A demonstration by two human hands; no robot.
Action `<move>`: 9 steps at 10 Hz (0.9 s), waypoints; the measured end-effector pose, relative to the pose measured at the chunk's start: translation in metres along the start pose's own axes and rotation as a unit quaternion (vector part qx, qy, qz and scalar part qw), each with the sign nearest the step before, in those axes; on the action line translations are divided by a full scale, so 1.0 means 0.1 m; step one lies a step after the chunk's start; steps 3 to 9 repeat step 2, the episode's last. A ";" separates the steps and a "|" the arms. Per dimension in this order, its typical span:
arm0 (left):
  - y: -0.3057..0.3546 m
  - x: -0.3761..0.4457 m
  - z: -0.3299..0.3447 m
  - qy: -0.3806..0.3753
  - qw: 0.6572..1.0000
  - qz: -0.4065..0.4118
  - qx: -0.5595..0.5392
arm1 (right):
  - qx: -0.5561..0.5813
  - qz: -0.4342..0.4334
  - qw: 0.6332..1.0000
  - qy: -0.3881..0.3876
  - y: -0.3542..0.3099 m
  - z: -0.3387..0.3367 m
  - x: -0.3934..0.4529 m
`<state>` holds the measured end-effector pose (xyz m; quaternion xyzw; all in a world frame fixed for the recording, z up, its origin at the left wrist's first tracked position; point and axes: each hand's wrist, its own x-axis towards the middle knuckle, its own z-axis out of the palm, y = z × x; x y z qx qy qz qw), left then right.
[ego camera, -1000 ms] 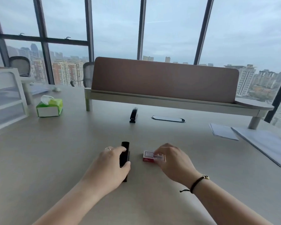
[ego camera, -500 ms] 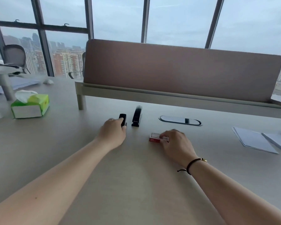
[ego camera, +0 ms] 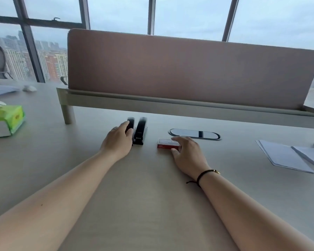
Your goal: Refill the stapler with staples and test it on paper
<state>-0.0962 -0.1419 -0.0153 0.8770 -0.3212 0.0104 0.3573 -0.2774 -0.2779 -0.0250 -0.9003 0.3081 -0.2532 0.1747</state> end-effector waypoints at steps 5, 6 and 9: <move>0.09 -0.54 -0.17 0.036 0.999 -0.009 -0.014 | 0.022 0.008 0.999 -0.023 0.00 -0.22 -0.46; 0.09 -0.54 -0.17 0.036 0.999 -0.009 -0.014 | 0.022 0.008 0.999 -0.023 0.00 -0.22 -0.46; 0.09 -0.54 -0.17 0.036 0.999 -0.009 -0.014 | 0.022 0.008 0.999 -0.023 0.00 -0.22 -0.46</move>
